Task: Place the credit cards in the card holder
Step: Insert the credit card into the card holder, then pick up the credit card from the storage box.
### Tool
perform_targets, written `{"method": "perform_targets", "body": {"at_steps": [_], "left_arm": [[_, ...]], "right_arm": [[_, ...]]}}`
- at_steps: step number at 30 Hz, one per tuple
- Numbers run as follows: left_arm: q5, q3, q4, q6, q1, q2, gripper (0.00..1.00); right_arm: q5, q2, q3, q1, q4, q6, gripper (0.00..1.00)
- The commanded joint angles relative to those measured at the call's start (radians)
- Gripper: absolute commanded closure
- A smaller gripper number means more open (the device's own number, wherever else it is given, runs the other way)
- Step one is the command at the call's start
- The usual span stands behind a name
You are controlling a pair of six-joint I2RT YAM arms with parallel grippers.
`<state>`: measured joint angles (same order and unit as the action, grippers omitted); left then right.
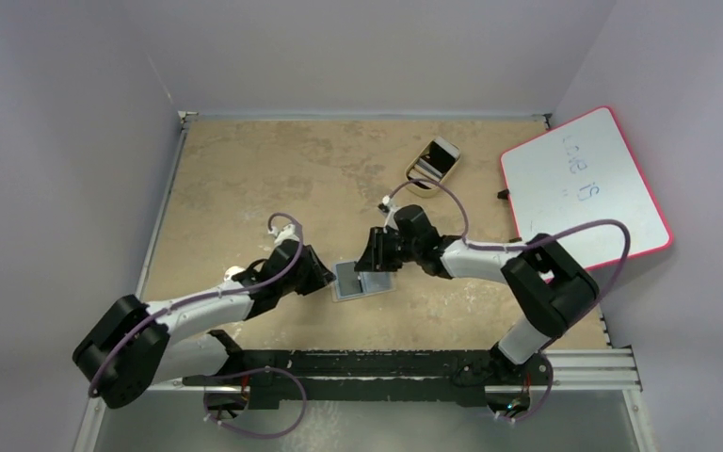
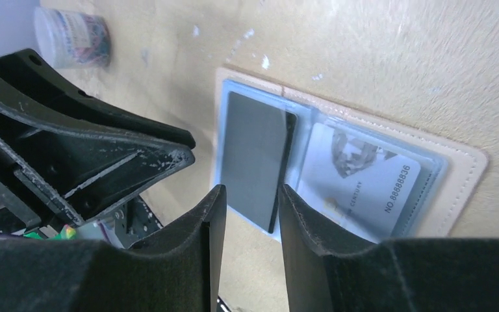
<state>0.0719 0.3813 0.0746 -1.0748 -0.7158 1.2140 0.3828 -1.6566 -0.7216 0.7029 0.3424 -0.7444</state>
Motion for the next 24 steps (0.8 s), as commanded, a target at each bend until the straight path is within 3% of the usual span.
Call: {"method": "perform_targets", "body": {"at_steps": [1,6,10,20,24], "left_arm": [[0.070,0.066,-0.121,0.061,-0.005,-0.138,0.70],[0.117,0.151,-0.242,0.157,-0.005,-0.235,0.56],[0.048,0.246,-0.334,0.250,-0.004,-0.256,0.38],[-0.046,0.456,-0.580,0.452,-0.005,-0.281,0.29],[-0.077,0.461,-0.613,0.488,-0.005,-0.295,0.29]], "right_arm": [[-0.114,0.119,-0.107,-0.024,-0.123,0.139,0.60],[-0.287,0.136,-0.260,-0.077,-0.264,0.348,0.57],[-0.458,0.095,-0.359,-0.125,-0.289,0.501,0.58],[-0.872,-0.160,-0.689,-0.254,-0.378,0.849,0.53],[-0.927,-0.253,-0.803,-0.310,-0.368,0.938,0.47]]}}
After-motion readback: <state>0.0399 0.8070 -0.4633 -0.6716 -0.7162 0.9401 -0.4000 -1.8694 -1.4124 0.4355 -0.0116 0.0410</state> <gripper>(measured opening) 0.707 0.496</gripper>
